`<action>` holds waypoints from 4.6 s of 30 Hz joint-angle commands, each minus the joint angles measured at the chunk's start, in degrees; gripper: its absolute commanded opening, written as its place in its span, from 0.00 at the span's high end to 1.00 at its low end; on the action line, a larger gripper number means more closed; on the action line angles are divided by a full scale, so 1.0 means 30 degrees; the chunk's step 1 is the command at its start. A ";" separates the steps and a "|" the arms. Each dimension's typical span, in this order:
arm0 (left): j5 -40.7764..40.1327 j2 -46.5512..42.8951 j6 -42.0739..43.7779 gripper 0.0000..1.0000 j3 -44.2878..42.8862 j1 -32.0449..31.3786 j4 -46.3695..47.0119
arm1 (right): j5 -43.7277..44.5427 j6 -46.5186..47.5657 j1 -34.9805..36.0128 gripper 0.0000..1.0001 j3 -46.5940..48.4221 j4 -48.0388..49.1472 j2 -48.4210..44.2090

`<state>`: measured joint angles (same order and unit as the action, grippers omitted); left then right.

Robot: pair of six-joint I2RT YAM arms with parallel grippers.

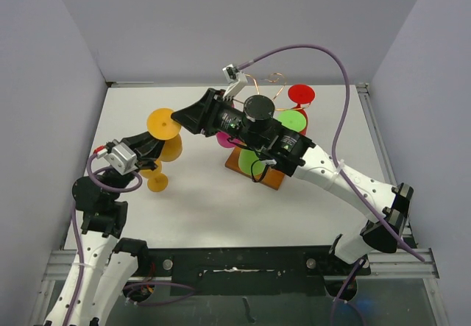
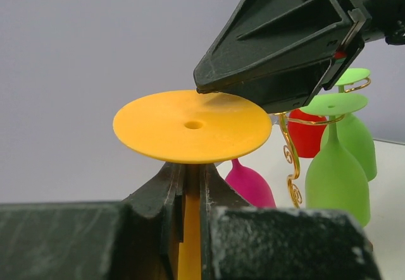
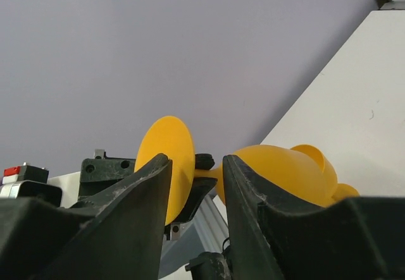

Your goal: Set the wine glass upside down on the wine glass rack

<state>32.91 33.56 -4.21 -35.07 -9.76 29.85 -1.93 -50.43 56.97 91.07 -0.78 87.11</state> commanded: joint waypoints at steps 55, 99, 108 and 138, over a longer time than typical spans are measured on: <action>-0.8871 -0.2060 -0.3255 0.38 0.1189 -0.0151 -0.1540 | -0.6819 -0.0341 -1.2821 1.00 0.3409 0.3921 0.1680; -0.9216 -0.1928 -0.3285 0.38 0.1136 -0.0026 -0.1952 | -0.9649 -0.1353 -1.5029 1.00 -0.1117 0.0470 -0.0949; -0.9225 -0.1962 -0.3229 0.38 0.1023 -0.0028 -0.2156 | -0.8855 -0.1166 -1.5006 1.00 -0.1789 -0.0072 -0.1762; -0.9482 -0.2047 -0.3021 0.38 0.0837 0.0011 -0.2437 | -0.4248 0.0603 -1.5153 1.00 -0.1934 -0.1480 -0.2207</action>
<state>5.06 27.92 -14.13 -29.63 -10.02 21.41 -16.91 -49.82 11.97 83.48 -7.86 80.77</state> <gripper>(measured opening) 0.620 0.035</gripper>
